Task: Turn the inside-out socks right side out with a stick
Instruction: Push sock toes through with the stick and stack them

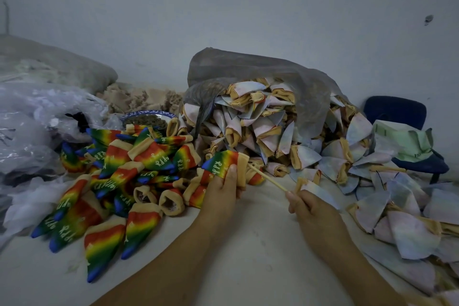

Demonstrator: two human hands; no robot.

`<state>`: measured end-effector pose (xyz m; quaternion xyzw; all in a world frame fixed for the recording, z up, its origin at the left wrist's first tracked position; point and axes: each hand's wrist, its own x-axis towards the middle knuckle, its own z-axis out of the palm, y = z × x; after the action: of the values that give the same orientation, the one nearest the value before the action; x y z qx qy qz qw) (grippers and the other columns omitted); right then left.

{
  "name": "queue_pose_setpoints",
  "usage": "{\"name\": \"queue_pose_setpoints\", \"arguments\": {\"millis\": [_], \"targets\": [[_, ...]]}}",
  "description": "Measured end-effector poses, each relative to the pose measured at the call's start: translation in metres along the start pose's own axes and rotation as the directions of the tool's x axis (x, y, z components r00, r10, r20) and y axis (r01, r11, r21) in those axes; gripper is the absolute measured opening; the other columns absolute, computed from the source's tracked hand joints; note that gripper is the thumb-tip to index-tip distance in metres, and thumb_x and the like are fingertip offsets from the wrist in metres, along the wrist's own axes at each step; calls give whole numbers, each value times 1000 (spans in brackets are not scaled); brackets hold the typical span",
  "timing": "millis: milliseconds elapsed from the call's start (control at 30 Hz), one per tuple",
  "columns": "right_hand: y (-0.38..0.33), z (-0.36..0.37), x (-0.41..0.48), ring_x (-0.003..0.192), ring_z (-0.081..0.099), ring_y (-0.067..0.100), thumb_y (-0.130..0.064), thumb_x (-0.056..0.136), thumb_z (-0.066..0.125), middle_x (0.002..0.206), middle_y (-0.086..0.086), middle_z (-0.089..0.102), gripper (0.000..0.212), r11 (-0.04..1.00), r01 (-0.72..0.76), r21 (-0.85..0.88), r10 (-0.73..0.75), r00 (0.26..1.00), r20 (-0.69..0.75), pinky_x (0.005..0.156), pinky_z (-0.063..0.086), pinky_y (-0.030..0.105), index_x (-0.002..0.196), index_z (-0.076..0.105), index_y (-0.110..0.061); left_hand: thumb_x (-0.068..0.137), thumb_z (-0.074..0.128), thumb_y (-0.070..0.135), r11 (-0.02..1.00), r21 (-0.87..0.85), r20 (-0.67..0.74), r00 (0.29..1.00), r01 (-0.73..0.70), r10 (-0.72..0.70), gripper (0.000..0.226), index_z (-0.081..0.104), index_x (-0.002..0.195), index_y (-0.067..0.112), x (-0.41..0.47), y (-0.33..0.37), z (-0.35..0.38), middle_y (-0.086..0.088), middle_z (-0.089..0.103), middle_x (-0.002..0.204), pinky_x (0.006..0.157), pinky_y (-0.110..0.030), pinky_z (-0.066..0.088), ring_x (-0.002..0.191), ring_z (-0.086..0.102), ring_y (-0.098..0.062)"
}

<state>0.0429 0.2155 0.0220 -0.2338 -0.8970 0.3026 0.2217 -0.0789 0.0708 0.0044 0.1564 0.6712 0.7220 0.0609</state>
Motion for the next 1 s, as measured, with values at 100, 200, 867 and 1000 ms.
{"name": "queue_pose_setpoints", "arguments": {"millis": [100, 200, 867, 1000], "targets": [[5, -7, 4, 71, 56, 4, -58, 89, 38, 73, -8, 63, 39, 999, 23, -25, -22, 999, 25, 65, 43, 27, 69, 57, -30, 100, 43, 51, 999, -33, -11, 1000, -11, 10, 48, 68, 61, 41, -1, 3, -1, 2, 63, 67, 74, -38, 48, 68, 59, -13], [10, -13, 5, 68, 56, 2, -59, 88, 40, 73, -10, 64, 38, 999, 23, -23, -22, 999, 34, 60, 42, 24, 69, 57, -32, 102, 42, 47, 998, -56, -45, 999, 1, -4, 50, 69, 60, 43, 0, 7, -1, 10, 64, 59, 67, -30, 47, 55, 58, 1], [22, -24, 11, 80, 56, -4, -49, 90, 50, 83, -13, 64, 24, 999, 44, 28, -47, 991, 124, 70, 42, 20, 77, 65, -36, 96, 53, 46, 996, -84, 99, 995, -24, 32, 39, 70, 66, 26, -6, 10, -4, 8, 63, 59, 54, -14, 44, 54, 55, 1], [17, -26, 12, 84, 52, -1, -44, 89, 55, 83, -13, 59, 16, 989, 146, -19, -145, 988, 45, 77, 39, 29, 77, 64, -41, 91, 52, 59, 994, 108, 251, 967, 11, -38, 40, 69, 64, 36, -15, 7, 0, 11, 62, 61, 65, -24, 46, 64, 57, -5]]}}
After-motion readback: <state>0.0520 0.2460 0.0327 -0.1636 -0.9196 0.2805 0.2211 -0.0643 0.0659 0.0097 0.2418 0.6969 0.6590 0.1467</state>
